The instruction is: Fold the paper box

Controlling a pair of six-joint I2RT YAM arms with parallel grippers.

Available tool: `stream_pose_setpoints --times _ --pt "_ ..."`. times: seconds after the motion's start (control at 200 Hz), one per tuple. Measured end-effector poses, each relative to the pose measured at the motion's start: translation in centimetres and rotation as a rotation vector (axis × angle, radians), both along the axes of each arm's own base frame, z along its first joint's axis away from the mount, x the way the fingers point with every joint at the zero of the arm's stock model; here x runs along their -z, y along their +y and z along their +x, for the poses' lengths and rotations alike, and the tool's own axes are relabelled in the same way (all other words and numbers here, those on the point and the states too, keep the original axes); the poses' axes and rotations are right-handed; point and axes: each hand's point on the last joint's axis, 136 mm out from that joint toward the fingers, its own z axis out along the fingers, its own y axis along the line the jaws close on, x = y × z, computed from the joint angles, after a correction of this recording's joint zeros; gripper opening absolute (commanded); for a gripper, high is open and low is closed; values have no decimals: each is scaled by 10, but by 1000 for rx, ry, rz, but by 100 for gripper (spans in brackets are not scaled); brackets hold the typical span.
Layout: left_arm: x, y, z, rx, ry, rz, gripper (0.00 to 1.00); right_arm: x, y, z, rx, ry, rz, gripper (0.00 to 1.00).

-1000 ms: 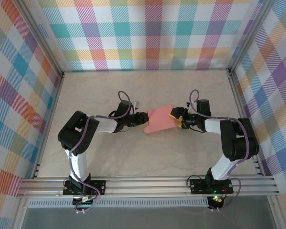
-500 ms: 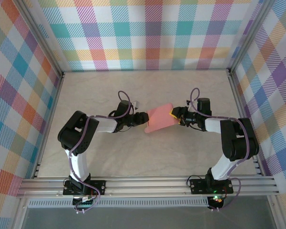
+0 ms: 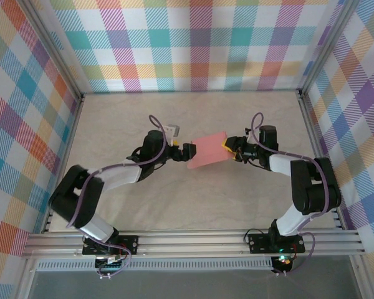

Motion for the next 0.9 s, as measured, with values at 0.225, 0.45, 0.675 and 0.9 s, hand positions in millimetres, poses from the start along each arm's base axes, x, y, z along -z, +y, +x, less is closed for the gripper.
stream_pose_setpoints --times 0.225,0.45,0.675,0.9 --pt "-29 -36 -48 178 -429 319 100 -18 -5 3 12 -25 14 45" --pt "-16 -33 -44 176 -695 671 100 -33 -4 2 3 -55 25 45" --pt "34 -39 -42 184 -881 979 100 -34 -4 1 3 -35 41 45" --pt "35 -32 -22 19 -990 1114 99 -39 -5 1 8 -34 53 45"
